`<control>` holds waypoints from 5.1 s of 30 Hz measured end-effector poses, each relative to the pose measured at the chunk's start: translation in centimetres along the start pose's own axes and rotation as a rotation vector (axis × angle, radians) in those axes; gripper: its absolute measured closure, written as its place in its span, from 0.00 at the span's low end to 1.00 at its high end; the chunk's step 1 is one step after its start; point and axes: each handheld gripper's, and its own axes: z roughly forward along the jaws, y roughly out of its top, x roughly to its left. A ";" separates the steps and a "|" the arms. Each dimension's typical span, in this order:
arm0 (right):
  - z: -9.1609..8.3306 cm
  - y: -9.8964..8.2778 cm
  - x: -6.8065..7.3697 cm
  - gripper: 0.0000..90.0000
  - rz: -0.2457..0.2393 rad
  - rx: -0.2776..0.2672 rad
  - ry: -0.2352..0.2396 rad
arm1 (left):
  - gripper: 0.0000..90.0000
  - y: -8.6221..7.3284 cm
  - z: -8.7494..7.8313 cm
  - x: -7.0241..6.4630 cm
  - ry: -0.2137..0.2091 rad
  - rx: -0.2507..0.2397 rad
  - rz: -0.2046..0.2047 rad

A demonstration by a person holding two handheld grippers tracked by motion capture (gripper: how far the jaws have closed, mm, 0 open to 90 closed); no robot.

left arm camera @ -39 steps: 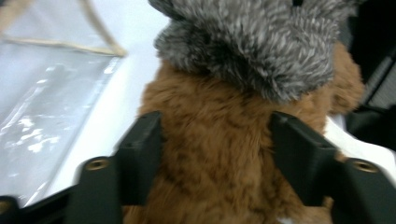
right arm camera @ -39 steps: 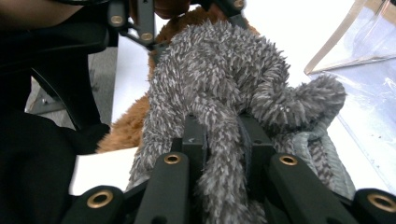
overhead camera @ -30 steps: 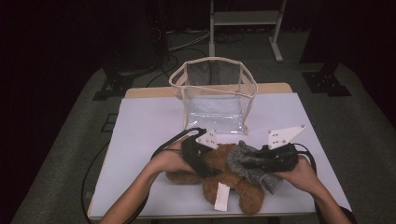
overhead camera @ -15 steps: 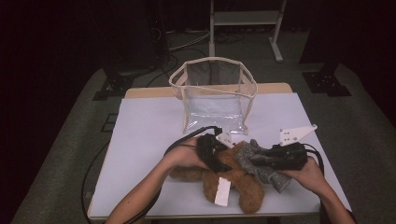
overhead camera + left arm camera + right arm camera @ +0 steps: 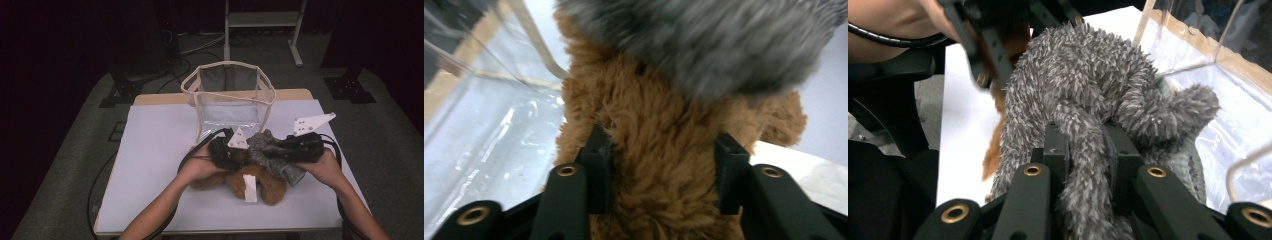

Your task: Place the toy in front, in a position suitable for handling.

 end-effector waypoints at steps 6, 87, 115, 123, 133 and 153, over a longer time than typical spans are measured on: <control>1.7 -1.5 0.5 0.83 0.001 0.014 -0.001 | 0.39 -1.0 -1.3 0.3 -0.025 0.004 0.000; 6.8 4.6 0.0 0.84 -0.126 0.241 0.059 | 0.39 -10.3 -5.0 0.9 -0.028 -0.129 -0.055; 3.1 2.5 -0.6 0.84 -0.017 0.103 0.045 | 0.43 -10.0 -5.7 0.9 -0.113 -0.079 -0.033; 4.9 0.0 0.5 0.84 -0.008 0.149 0.063 | 0.37 -9.7 -5.9 0.8 -0.117 -0.097 -0.015; 6.3 2.6 0.9 0.84 -0.060 0.180 0.072 | 0.49 -10.0 -5.4 0.1 -0.120 -0.089 0.011; 3.3 -1.0 -3.1 0.84 0.107 0.174 0.034 | 0.43 -10.7 -5.5 0.1 -0.121 -0.115 -0.008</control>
